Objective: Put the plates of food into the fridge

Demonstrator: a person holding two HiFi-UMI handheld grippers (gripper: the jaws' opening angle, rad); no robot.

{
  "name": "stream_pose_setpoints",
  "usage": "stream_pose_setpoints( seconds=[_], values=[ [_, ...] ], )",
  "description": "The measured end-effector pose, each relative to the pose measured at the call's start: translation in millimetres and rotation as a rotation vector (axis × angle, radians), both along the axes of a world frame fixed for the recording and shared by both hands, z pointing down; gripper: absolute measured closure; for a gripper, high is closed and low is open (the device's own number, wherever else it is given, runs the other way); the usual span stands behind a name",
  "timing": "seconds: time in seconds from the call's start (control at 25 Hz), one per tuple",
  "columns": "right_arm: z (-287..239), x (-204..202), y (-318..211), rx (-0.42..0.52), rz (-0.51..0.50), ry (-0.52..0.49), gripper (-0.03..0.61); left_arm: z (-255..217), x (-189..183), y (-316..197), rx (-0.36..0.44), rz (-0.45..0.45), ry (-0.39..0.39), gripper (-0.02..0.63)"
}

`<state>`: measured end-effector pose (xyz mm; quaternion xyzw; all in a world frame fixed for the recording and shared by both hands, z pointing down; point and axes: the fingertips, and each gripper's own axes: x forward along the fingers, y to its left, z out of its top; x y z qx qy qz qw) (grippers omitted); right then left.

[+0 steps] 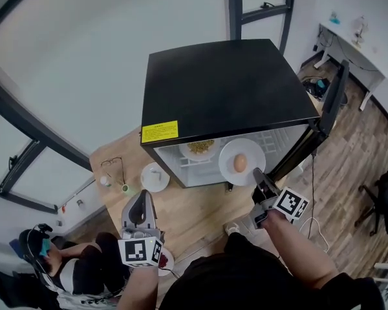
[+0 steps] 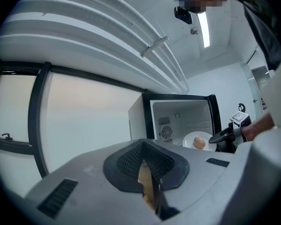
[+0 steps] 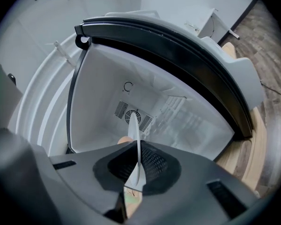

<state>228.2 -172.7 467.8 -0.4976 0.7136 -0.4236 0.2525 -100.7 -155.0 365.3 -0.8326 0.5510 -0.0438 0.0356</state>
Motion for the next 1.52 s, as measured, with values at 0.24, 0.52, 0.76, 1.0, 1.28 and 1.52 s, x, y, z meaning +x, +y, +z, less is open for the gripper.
stream_pose_setpoints(
  seconds=[0.24,0.52,0.76,1.0,1.28,1.52],
  values=[
    [-6.0,17.0,-31.5,-0.008,0.017,0.018,0.548,-1.7,2.3,-18.2,-0.001,-0.037,0.000,0.611],
    [-3.5,40.5,-58.9,-0.069,0.075,0.144,0.548,-0.8,2.4,-29.3,-0.002,-0.082,0.007,0.611],
    [-9.8,43.9,-85.7,-0.081,0.072,0.201,0.546,-1.9,-6.9,-35.7,0.006,-0.137,0.024,0.611],
    [-1.2,49.2,-98.2,-0.151,0.093,0.374,0.524,0.0,-17.9,-34.6,0.003,-0.176,0.024,0.611],
    [11.2,53.6,-102.2,-0.198,0.144,0.562,0.480,0.6,-31.3,-31.1,-0.002,-0.202,0.022,0.611],
    [24.7,59.7,-96.9,-0.224,0.196,0.733,0.436,-3.4,-38.6,-22.9,0.002,-0.203,0.015,0.611]
  ],
)
